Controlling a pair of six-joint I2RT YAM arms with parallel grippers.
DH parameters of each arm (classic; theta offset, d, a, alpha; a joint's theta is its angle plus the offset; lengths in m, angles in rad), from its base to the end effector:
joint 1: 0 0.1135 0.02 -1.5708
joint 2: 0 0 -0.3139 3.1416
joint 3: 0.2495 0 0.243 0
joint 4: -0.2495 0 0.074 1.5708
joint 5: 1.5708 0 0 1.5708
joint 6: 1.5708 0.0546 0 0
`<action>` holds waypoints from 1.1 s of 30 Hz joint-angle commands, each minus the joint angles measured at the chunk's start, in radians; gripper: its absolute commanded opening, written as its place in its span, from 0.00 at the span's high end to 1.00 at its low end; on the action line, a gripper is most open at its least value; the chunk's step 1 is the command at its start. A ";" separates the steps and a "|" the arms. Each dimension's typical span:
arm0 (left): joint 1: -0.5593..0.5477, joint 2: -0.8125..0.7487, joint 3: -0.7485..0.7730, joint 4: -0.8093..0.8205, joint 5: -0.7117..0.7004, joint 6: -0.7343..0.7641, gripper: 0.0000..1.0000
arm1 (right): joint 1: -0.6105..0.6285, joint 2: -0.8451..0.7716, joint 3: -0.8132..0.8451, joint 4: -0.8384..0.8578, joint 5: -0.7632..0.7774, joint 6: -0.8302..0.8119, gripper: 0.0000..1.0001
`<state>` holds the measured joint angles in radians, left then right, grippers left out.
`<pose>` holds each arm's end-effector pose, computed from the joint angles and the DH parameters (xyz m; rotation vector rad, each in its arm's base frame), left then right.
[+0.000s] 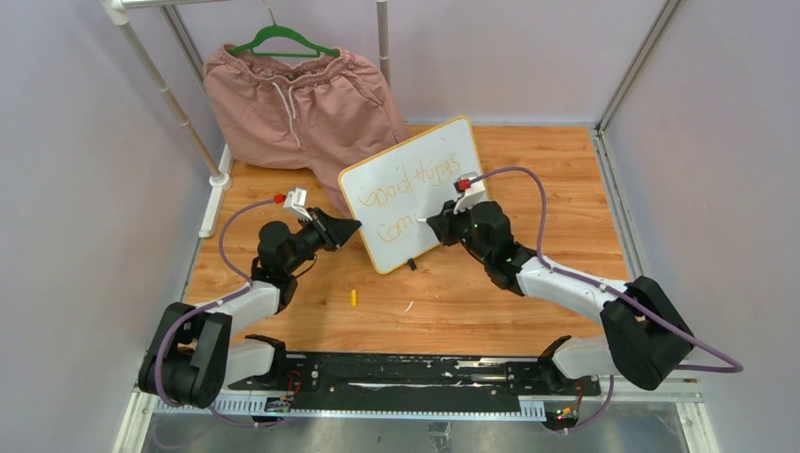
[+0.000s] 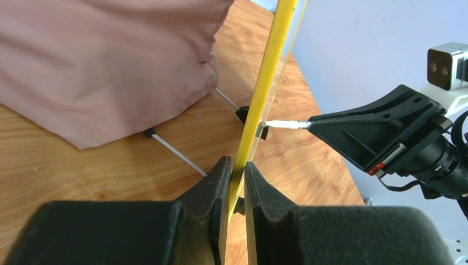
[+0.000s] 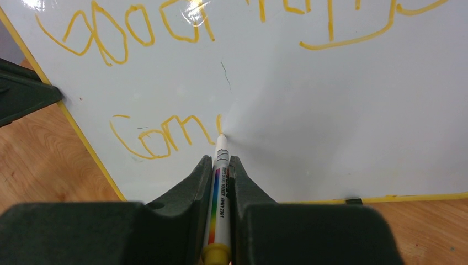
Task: Write a sentence on the whiteboard
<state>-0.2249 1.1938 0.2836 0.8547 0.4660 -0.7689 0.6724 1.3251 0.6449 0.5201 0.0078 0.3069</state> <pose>0.2079 -0.0727 0.2494 -0.0893 1.7437 -1.1236 0.2282 0.1812 0.2960 -0.3185 1.7559 0.7085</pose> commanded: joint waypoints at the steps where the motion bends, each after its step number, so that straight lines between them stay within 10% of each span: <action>1: -0.014 -0.004 0.004 0.027 0.028 0.008 0.82 | -0.012 -0.063 -0.012 -0.010 0.021 0.006 1.00; 33: -0.016 -0.005 0.002 0.027 0.028 0.008 0.82 | -0.049 0.015 0.044 0.009 0.008 0.016 1.00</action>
<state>-0.2253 1.1938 0.2836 0.8547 0.4671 -0.7689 0.6384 1.3331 0.6907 0.5045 0.0185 0.3080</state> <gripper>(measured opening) 0.188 0.149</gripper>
